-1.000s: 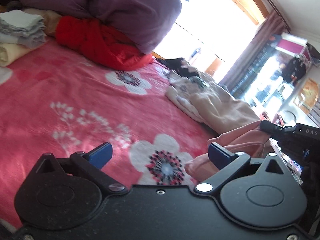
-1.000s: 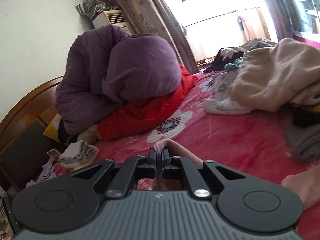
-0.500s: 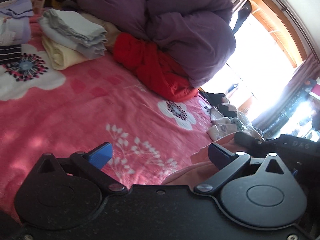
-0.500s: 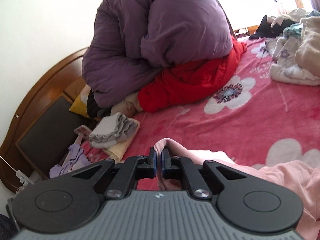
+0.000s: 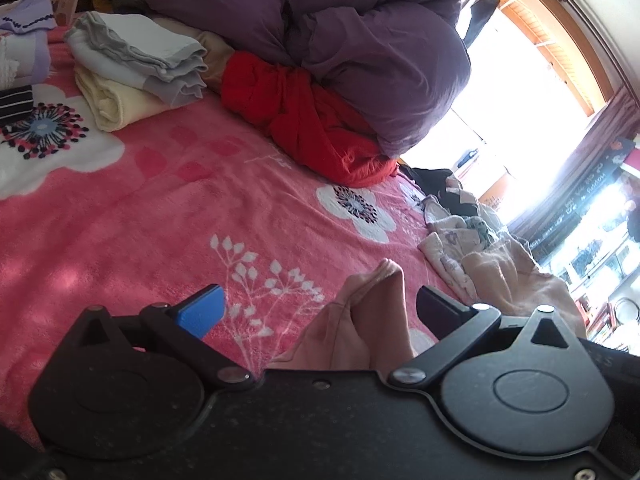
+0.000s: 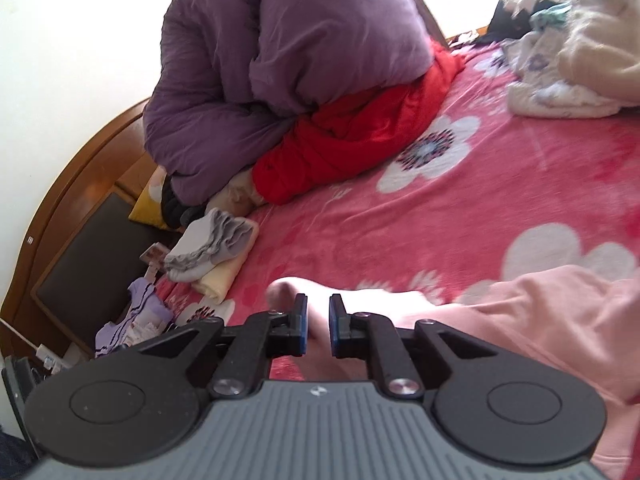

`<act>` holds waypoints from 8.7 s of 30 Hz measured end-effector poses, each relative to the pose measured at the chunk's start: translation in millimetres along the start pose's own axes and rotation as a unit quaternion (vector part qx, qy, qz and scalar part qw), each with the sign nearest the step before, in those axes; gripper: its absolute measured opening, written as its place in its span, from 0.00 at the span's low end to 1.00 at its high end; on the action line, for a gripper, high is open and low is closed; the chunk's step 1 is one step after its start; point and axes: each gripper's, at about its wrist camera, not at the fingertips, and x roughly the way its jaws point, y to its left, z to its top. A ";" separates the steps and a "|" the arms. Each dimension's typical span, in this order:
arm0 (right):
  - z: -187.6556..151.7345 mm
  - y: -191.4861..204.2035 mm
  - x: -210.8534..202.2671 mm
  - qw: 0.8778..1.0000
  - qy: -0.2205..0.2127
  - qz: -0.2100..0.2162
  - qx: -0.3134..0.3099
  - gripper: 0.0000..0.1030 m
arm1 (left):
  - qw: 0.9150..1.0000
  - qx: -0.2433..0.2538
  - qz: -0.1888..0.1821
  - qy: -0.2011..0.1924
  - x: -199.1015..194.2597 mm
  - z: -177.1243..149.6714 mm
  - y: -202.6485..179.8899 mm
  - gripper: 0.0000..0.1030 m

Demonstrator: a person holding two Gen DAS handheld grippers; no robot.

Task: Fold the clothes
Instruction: 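Pull the pink sweatshirt out with the right tool and lay it on the blanket, then grasp the sweatshirt cuff with the right tool while the left tool grasps the hem, then lift the sweatshirt by the hem with both tools and stretch it flat, then lower the sweatshirt onto the blanket and open both tools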

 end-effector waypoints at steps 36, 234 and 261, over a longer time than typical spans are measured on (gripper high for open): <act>-91.4 -154.0 -70.2 0.993 -0.043 -0.110 0.016 0.10 | 0.986 0.161 0.007 0.048 50.8 -23.6 -19.6 0.97; 111.2 -205.5 134.8 0.943 0.082 -0.254 -0.198 0.35 | 0.942 0.273 0.018 0.194 289.9 56.2 -35.7 0.28; -58.4 -101.0 -57.5 0.986 -0.051 -0.111 -0.116 0.38 | 0.988 0.030 0.034 0.149 20.4 -13.6 67.7 0.48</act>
